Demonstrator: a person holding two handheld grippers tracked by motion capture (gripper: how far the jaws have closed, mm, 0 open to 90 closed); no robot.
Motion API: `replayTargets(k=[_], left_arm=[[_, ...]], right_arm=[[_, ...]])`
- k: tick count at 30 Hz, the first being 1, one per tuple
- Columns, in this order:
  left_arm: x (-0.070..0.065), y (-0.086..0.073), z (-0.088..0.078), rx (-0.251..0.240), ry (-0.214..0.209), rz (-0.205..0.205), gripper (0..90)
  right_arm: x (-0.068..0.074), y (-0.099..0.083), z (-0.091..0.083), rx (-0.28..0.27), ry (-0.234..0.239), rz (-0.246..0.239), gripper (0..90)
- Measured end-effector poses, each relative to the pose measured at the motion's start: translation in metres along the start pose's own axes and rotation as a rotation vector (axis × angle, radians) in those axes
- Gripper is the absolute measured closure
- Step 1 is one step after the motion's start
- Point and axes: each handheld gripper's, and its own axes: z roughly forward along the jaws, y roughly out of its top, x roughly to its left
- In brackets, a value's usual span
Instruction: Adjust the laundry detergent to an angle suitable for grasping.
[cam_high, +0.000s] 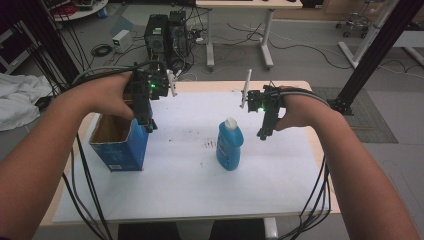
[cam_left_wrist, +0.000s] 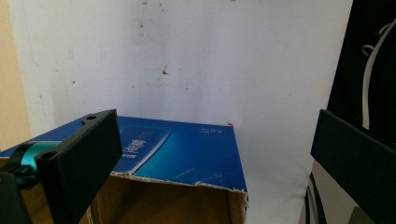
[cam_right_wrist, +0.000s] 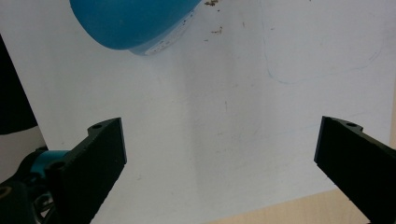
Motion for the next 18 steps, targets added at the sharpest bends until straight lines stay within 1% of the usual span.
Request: replayTargets(k=[3, 7, 9, 12, 13, 14, 18], left_arm=[[0.001, 0.001, 0.001, 0.008, 0.000, 0.002, 1.7], [0.001, 0.004, 0.005, 0.009, -0.007, 0.002, 1.7], [0.000, 0.005, 0.007, 0.011, -0.012, -0.001, 1.7], [0.000, 0.005, 0.007, 0.011, -0.012, -0.001, 1.7], [-0.003, 0.005, 0.011, 0.017, -0.017, -0.003, 1.7], [-0.004, 0.006, 0.011, 0.022, -0.015, -0.001, 1.7], [-0.007, 0.005, 0.014, 0.011, -0.015, -0.005, 1.7]], right_arm=[[-0.001, 0.000, 0.000, 0.000, 0.000, 0.005, 1.2], [-0.001, -0.001, 0.003, 0.002, 0.007, -0.004, 1.2], [0.000, -0.002, 0.003, 0.012, 0.002, -0.001, 1.2], [0.001, -0.003, 0.003, 0.007, 0.002, -0.001, 1.2], [0.001, -0.003, 0.003, 0.007, 0.002, -0.001, 1.2], [0.003, -0.006, 0.001, -0.008, -0.003, 0.008, 1.2], [0.004, -0.009, 0.005, 0.003, 0.001, 0.015, 1.2]])
